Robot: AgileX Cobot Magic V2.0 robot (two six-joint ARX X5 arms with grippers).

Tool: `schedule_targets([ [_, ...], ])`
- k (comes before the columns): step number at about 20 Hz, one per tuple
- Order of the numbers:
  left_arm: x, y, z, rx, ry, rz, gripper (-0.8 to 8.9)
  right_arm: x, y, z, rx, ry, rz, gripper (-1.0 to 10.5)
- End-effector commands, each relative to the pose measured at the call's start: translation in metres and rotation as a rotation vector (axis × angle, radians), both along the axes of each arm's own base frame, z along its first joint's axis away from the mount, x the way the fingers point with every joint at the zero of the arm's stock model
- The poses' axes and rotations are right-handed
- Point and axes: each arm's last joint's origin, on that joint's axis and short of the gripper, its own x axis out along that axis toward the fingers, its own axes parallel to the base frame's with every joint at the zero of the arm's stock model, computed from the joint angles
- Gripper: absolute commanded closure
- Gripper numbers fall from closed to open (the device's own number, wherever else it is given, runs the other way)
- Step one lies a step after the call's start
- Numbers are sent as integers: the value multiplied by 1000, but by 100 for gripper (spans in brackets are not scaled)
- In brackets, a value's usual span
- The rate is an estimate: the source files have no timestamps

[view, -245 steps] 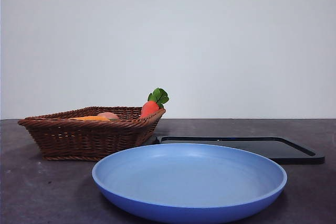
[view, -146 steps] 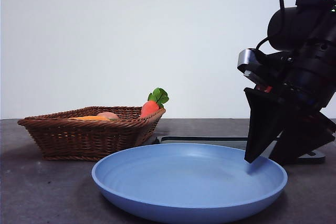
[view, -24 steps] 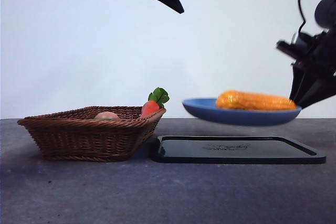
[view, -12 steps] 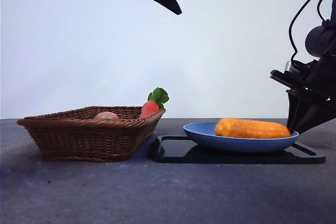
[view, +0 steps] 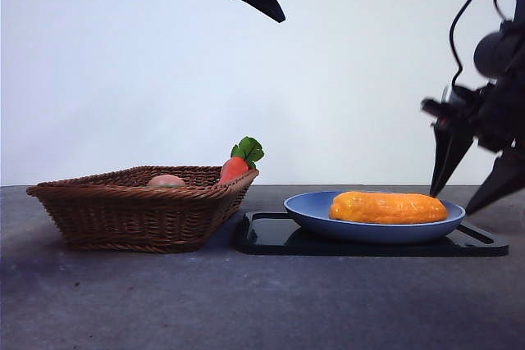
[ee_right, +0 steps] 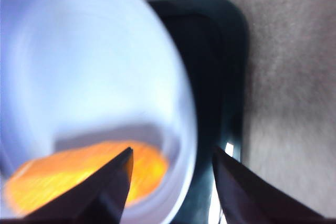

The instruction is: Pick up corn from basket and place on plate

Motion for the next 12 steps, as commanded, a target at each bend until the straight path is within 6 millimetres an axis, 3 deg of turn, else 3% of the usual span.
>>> schedule_targets([
  [1,-1,-2,6,-18,-22,-6,450,-4,-1,21,-16,-54,16,697],
  [7,1,0,6,-18,-21,-1,450,-47,-8,81,-79,-139,30,697],
  [12,0,1,5,-7,-8,-1,473,-108,-1,141,-58,-290,104,697],
])
